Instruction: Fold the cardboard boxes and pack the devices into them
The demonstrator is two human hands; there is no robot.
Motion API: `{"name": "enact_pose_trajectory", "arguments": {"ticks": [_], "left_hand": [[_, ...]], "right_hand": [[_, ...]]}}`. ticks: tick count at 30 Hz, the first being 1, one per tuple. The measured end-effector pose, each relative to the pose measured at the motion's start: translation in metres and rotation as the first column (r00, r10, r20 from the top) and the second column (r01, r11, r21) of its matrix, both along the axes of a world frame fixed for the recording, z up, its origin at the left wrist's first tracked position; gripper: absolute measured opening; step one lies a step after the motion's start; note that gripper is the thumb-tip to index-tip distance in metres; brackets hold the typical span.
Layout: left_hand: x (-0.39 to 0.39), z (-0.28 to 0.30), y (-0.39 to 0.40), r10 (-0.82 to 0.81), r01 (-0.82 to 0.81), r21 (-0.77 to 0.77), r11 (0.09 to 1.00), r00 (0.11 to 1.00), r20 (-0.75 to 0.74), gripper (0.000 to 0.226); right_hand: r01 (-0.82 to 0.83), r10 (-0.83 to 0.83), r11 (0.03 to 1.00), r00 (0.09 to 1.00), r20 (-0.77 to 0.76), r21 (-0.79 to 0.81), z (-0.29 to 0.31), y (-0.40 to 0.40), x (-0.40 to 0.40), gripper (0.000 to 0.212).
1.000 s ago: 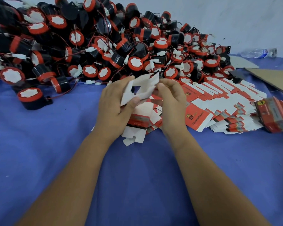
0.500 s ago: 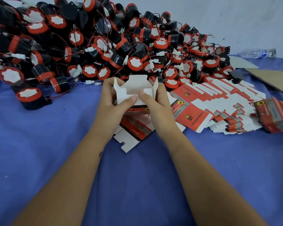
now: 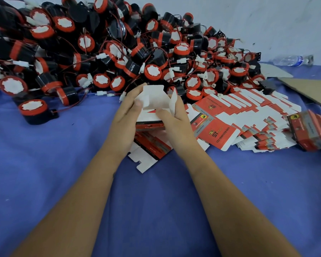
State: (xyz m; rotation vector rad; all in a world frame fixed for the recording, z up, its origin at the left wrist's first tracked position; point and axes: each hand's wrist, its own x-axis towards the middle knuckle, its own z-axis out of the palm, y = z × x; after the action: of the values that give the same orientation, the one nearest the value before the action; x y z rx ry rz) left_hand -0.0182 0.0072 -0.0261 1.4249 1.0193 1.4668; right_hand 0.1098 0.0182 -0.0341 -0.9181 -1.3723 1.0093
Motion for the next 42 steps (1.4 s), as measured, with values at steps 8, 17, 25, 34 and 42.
{"name": "enact_pose_trajectory", "arguments": {"ticks": [8, 17, 25, 34, 42], "left_hand": [[-0.004, -0.002, 0.005, 0.065, -0.065, -0.005, 0.998, 0.998, 0.023, 0.058], [-0.003, -0.007, 0.009, 0.052, -0.051, 0.049, 0.997, 0.999, -0.012, 0.056], [-0.004, -0.004, 0.01, 0.026, -0.024, -0.013, 1.0, 0.992, 0.126, 0.034], [-0.006, -0.01, 0.009, 0.072, -0.07, 0.054, 0.996, 0.997, -0.025, 0.028], [-0.005, -0.008, 0.007, 0.129, -0.121, 0.11, 0.987, 0.989, -0.066, 0.037]], "right_hand": [[-0.199, 0.139, 0.959, 0.951, -0.277, -0.202, 0.003, 0.003, 0.002, 0.04], [-0.104, 0.084, 0.985, 0.986, -0.142, -0.137, 0.001, 0.007, 0.005, 0.018], [-0.061, 0.046, 0.991, 0.991, -0.124, -0.123, 0.001, 0.007, 0.009, 0.022], [-0.091, 0.068, 0.985, 0.985, -0.162, -0.145, 0.006, 0.004, 0.011, 0.026], [0.069, -0.068, 0.997, 0.997, 0.022, -0.043, 0.006, 0.003, 0.008, 0.03]]}}
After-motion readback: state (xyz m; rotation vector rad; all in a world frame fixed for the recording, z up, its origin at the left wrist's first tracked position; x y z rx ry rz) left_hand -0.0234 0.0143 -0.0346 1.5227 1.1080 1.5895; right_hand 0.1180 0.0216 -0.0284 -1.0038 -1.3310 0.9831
